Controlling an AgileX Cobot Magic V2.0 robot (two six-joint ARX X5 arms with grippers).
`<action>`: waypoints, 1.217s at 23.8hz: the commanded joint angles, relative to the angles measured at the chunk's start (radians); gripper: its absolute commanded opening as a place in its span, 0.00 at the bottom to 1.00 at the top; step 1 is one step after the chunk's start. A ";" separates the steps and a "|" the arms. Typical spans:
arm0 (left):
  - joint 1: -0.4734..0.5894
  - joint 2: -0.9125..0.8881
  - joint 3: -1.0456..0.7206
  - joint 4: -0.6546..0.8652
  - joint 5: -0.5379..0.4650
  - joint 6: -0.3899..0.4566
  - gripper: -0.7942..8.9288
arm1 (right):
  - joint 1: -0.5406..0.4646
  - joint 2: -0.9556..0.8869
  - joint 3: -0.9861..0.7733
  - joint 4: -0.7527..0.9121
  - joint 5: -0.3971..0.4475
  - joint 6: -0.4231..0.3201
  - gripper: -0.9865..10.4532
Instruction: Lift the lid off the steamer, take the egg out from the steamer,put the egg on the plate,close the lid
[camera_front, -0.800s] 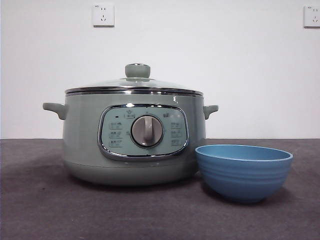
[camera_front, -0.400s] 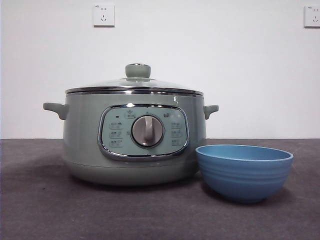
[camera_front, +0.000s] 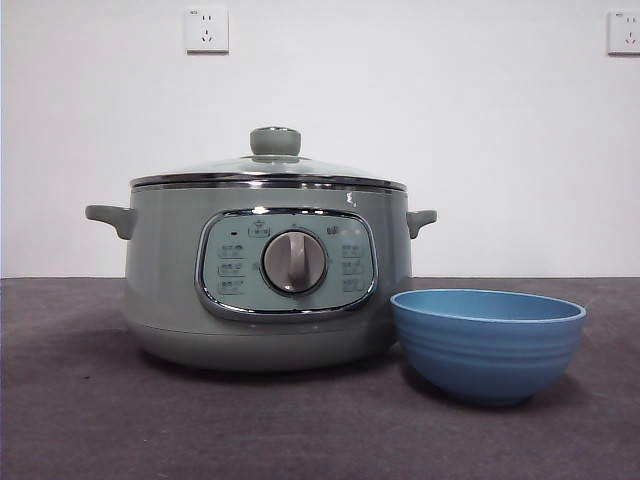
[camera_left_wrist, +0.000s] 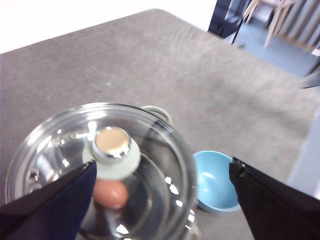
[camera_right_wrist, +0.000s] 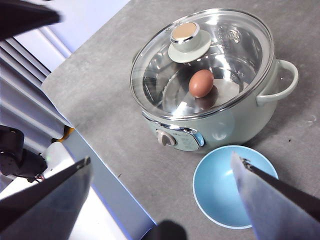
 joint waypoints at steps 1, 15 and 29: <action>-0.040 0.091 0.019 0.060 -0.071 0.055 0.54 | 0.003 0.003 0.002 0.005 0.000 0.004 0.50; -0.067 0.394 0.025 0.278 -0.197 0.063 0.54 | 0.002 0.003 0.002 0.003 0.000 0.004 0.50; -0.067 0.433 0.025 0.259 -0.195 0.052 0.16 | 0.002 0.003 0.002 0.005 0.003 0.003 0.50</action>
